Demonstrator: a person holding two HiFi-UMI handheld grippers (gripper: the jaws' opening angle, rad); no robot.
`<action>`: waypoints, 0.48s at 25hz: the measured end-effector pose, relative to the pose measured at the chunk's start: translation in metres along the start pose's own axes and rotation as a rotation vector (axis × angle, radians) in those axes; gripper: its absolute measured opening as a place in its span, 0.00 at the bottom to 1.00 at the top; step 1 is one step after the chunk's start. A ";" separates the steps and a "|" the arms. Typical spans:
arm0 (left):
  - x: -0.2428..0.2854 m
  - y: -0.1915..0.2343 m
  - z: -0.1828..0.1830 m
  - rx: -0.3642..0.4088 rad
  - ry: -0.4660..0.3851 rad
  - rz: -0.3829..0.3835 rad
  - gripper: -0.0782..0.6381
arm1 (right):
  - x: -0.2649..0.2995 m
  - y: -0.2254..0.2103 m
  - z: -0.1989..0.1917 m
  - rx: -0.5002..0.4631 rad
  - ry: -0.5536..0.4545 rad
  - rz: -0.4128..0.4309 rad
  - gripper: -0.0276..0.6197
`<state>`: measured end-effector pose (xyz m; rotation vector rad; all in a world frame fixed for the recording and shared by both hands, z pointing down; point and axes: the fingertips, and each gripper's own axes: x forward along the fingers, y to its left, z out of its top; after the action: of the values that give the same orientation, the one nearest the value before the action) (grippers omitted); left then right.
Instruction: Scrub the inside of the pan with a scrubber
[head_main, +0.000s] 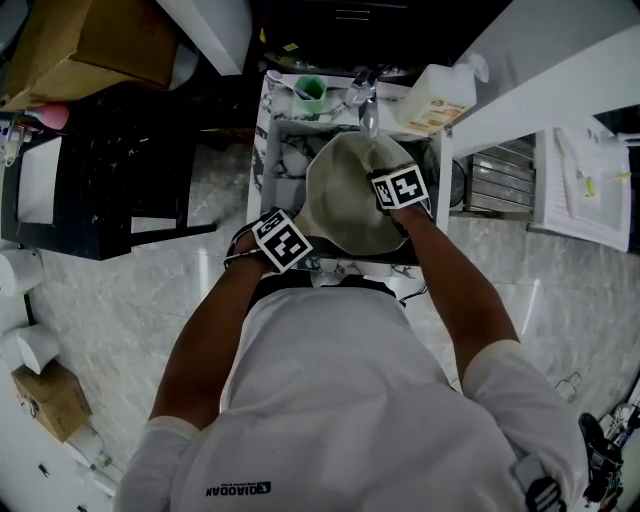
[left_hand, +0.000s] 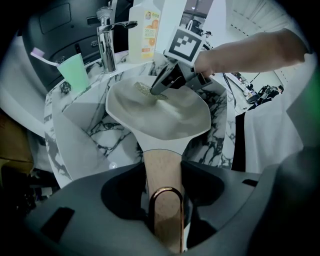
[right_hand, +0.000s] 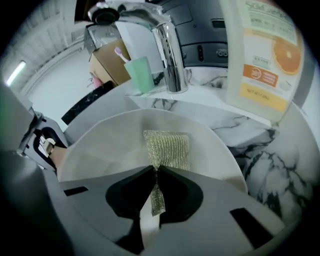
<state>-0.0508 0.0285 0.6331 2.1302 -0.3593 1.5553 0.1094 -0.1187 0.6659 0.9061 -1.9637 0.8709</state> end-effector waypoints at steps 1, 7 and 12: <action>0.000 0.000 0.000 0.000 0.000 0.001 0.43 | 0.005 -0.002 0.000 -0.024 0.012 -0.015 0.14; 0.001 0.000 0.000 0.003 0.001 0.004 0.43 | 0.033 -0.004 -0.003 -0.113 0.057 -0.070 0.14; 0.001 0.000 -0.001 0.005 -0.001 0.005 0.43 | 0.045 -0.009 -0.008 -0.092 0.084 -0.078 0.14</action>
<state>-0.0511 0.0289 0.6344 2.1359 -0.3619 1.5598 0.1000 -0.1293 0.7104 0.8731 -1.8677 0.7562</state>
